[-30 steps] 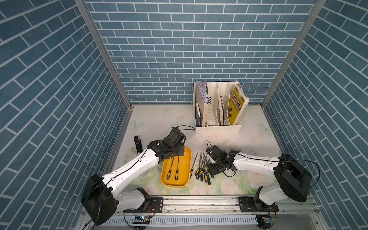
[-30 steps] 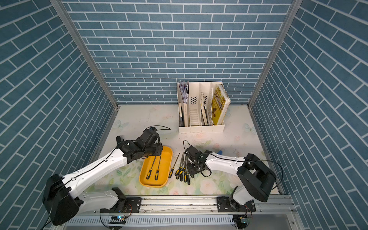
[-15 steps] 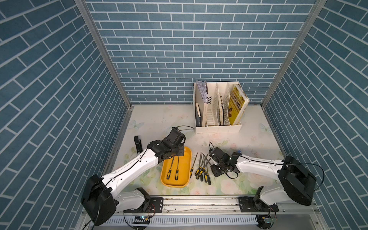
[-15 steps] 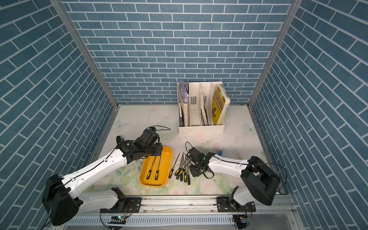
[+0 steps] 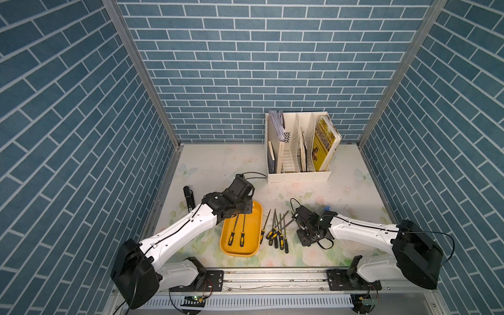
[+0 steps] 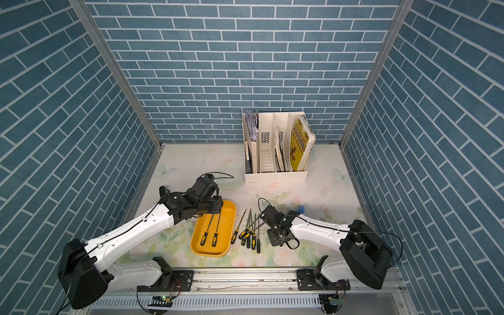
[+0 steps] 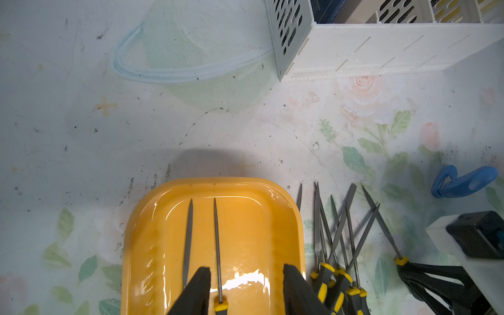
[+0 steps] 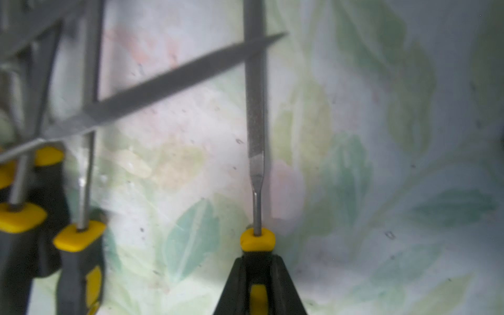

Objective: Put the file tool into the storage box
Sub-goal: Pick up the file tool from the center of the board.

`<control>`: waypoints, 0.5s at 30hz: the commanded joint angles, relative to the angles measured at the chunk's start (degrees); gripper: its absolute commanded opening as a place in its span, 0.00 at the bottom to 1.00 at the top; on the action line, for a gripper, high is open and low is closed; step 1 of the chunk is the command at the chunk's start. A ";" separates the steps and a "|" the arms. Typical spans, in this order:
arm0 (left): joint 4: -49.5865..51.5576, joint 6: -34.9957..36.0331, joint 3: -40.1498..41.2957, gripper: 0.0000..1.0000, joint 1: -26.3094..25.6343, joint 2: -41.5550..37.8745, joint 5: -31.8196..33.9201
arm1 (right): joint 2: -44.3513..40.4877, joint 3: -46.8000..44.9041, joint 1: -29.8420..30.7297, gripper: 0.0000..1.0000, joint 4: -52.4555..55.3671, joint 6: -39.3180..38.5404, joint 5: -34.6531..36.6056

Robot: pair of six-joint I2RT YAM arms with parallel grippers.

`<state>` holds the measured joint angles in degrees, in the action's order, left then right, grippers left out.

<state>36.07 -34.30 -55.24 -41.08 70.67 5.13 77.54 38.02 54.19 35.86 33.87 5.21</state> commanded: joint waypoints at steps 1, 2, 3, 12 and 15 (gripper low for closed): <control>-0.82 -0.24 0.32 0.48 -0.23 -0.20 -1.21 | -1.72 -0.18 -0.23 0.07 6.10 2.92 3.49; -0.91 -0.32 0.23 0.48 -0.23 -0.08 -1.34 | -1.86 0.13 -0.27 0.06 6.53 2.92 3.64; -1.00 -0.29 0.19 0.48 -0.23 -0.07 -1.43 | -1.93 0.65 -0.27 0.06 7.38 3.00 4.10; -5.73 -3.12 1.38 0.52 -0.78 -2.31 -7.56 | -4.67 9.35 -0.67 0.00 7.45 0.00 6.04; -10.93 -6.35 3.16 0.55 -2.67 -3.97 -11.69 | -6.14 10.20 1.29 0.00 2.42 -0.39 0.87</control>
<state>30.41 -37.39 -53.84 -42.17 68.53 -1.63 73.08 46.85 54.06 41.63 34.46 9.37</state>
